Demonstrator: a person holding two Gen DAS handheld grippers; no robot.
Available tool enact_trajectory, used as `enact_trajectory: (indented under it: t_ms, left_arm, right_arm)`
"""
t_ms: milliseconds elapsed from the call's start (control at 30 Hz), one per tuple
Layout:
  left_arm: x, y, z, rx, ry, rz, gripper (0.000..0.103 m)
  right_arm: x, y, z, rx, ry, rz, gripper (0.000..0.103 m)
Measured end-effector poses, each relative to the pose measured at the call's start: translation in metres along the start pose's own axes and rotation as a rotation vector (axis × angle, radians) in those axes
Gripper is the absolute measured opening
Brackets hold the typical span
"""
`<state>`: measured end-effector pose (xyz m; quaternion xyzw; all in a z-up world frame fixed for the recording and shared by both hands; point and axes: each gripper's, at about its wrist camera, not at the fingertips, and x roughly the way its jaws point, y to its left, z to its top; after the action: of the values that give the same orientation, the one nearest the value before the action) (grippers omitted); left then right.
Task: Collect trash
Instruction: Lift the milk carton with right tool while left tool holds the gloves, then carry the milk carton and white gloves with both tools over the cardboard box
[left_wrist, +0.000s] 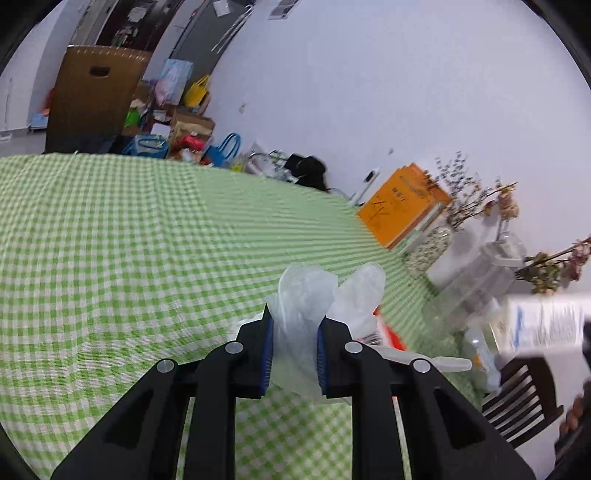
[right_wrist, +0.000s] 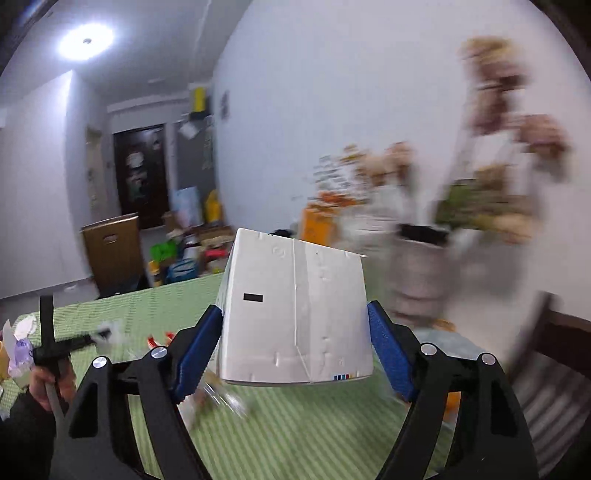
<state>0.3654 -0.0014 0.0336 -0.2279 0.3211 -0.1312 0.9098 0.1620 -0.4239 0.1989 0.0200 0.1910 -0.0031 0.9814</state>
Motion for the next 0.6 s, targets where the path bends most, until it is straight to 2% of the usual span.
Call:
enact_trajectory:
  t_ms: [67,133,300,367,400,467,600]
  left_arm:
    - [-0.007,-0.012,0.003,0.013,-0.019,-0.022,0.016]
    - [-0.010,-0.025,0.005,0.031,0.002,-0.048,0.016]
    - [-0.020,-0.059,-0.002,0.092,0.004,-0.078,0.016]
    - [-0.028,-0.077,-0.005,0.129,-0.011,-0.092,0.016]
    - [-0.032,-0.083,-0.008,0.144,-0.018,-0.093,0.016]
    - [-0.039,-0.099,-0.013,0.172,-0.011,-0.109,0.016]
    - [-0.051,-0.127,-0.026,0.216,0.008,-0.148,0.016]
  right_arm:
    - [-0.057,-0.027,-0.019,0.035,-0.021,-0.089,0.076]
    - [-0.107,-0.052,-0.045,0.073,-0.034,-0.179,0.076]
    - [-0.188,-0.101,-0.120,0.210,0.007,-0.349,0.077]
    - [-0.211,-0.121,-0.168,0.292,0.054,-0.422,0.077]
    - [-0.215,-0.126,-0.183,0.320,0.070,-0.439,0.077]
    - [-0.222,-0.139,-0.237,0.428,0.127,-0.460,0.077]
    - [-0.207,-0.152,-0.318,0.648,0.201,-0.422,0.077]
